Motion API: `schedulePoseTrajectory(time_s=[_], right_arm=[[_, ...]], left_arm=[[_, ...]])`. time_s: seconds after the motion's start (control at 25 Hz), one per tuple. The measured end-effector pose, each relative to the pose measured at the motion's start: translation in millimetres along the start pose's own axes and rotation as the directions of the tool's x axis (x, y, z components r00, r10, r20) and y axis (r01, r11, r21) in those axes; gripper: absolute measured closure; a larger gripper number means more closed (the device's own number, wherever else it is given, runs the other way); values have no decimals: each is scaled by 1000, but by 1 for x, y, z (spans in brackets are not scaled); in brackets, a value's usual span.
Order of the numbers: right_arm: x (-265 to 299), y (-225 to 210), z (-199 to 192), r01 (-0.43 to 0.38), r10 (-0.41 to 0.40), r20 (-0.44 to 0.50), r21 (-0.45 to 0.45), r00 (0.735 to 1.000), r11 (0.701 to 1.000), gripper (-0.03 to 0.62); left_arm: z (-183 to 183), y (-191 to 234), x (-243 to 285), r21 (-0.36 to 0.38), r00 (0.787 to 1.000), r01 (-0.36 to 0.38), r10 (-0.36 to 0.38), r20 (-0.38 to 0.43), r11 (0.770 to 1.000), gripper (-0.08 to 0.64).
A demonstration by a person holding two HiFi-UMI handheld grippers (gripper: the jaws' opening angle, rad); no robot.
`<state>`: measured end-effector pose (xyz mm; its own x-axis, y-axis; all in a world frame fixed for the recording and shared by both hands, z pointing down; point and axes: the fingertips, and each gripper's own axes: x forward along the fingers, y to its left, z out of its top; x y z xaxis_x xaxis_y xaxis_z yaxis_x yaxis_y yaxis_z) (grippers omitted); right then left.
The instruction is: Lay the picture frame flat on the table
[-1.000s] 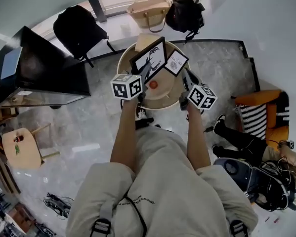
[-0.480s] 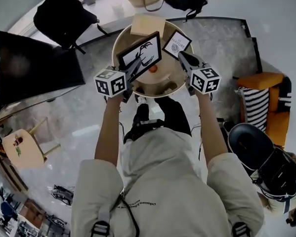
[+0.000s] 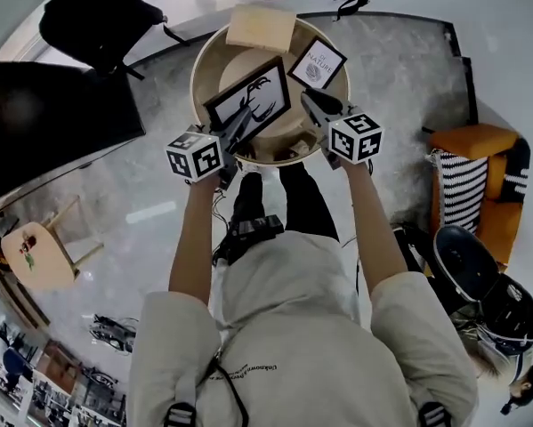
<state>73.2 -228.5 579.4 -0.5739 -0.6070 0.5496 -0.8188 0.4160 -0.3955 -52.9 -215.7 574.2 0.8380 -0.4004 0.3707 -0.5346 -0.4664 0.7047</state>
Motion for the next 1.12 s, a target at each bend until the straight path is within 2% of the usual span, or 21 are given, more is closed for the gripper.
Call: schedulePoseTrajectory(time_s=[0.16,0.32,0.4,0.48,0.52,0.6,0.84,0.92,1.12], right_arm=[[1,-17,-23,-20,21,-28,29,999,999,500],[17,-43,-50,-34,38,-57,65,998,997,476],[23,-58,-75,-54,63,-75,119,995,991,447],[28,-70,-100,-75,93,-89,187,992,979,397],[32,-75,-110,-78,99,-94,207,991,975,391],[41,-81,-126,-74,99,-105,222,989,972,391],[75,-99,-158,-83,123,-156,239,980,967,391],[84,-106,-170,-93,138,-173,245,975,965,393],[97,-124,-199,-82,138,-172,301,975,950,451]], left_arm=[[-31,-2,26,7,997,9,-8,-77,1000,532],[-54,9,54,-8,993,21,-21,-119,1000,532],[-72,14,71,-42,992,40,-45,-116,998,532],[-89,22,86,-108,993,70,-80,-89,992,532],[-96,27,91,-141,992,87,-98,-78,986,534],[-108,37,97,-180,988,119,-134,-75,977,534],[-135,68,108,-215,967,201,-229,-113,956,532],[-144,79,117,-220,961,211,-243,-131,952,532],[-167,105,136,-268,949,212,-264,-175,940,532]])
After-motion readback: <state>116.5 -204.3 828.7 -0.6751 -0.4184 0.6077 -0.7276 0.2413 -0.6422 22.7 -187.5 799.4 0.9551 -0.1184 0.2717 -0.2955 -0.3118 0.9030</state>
